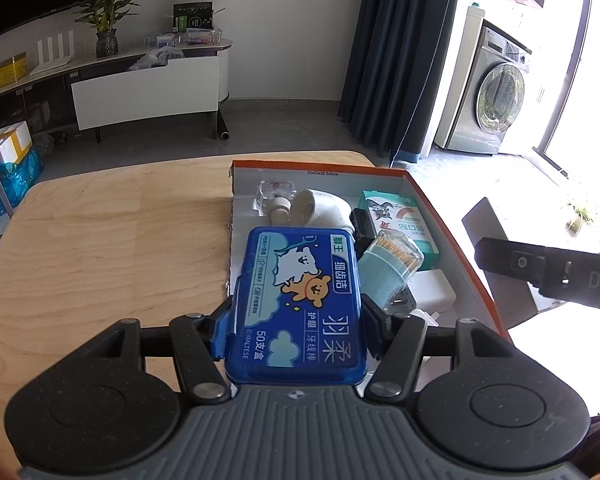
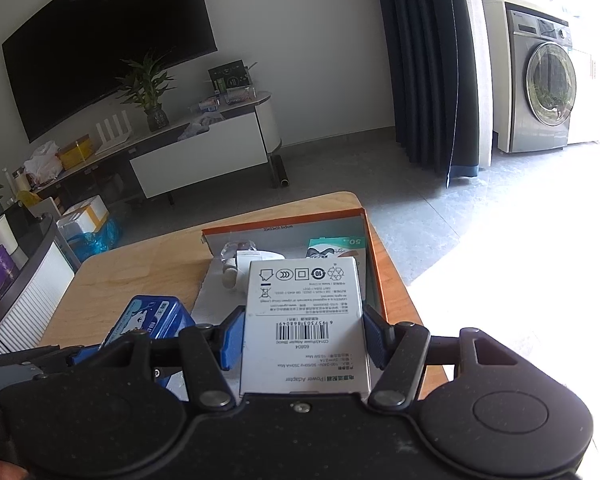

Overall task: Organize rigid objects
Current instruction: 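Carry the blue box and white box over the tray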

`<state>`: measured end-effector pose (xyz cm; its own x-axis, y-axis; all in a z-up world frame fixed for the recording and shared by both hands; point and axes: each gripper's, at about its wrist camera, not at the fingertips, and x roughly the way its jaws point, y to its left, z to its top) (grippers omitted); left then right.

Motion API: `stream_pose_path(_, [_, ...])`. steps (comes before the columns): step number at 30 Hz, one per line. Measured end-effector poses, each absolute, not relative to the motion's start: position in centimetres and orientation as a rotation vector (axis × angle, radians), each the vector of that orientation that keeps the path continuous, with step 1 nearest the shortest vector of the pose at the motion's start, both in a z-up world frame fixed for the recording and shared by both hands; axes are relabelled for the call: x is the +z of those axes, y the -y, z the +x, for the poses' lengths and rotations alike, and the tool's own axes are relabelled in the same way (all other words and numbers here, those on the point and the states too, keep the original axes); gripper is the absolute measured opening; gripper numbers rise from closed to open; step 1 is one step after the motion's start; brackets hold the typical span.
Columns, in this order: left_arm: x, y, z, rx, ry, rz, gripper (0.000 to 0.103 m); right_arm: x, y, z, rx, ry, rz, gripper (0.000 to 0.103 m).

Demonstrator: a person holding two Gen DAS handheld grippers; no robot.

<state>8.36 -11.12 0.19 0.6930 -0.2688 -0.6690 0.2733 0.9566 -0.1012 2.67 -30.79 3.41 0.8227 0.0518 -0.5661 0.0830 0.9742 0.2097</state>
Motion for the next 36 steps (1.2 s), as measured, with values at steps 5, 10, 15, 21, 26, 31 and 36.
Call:
stream_pose_path(5, [0.1,11.1,8.9,-0.289,-0.757,0.010,0.062,3.6,30.9,3.1,-0.017,-0.609,0.236,0.072])
stream_pose_path(10, [0.3,11.3,9.2,-0.293,-0.758,0.013,0.062,3.8,31.1,3.6,-0.016,-0.609,0.240,0.072])
stream_pose_path(15, [0.3,11.3,9.7,-0.299,-0.757,0.019,0.062,3.7,30.9,3.7,-0.010,-0.613,0.237,0.072])
stream_pose_path(21, [0.3,11.4,10.3,-0.300,-0.758,0.018,0.062,4.1,30.9,4.1,-0.010,-0.608,0.235,0.072])
stream_pose_path(26, [0.0,11.4,10.6,-0.301,-0.766,0.018,0.062,3.9,31.0,4.1,-0.008,-0.611,0.235,0.072])
stream_pose_path(31, [-0.1,11.4,10.8,-0.300,-0.772,0.017,0.062,4.1,31.0,4.4,-0.009,-0.620,0.232,0.072])
stream_pose_path(36, [-0.2,11.4,11.2,-0.301,-0.777,0.015,0.062,4.3,30.9,4.7,-0.009,-0.623,0.232,0.072])
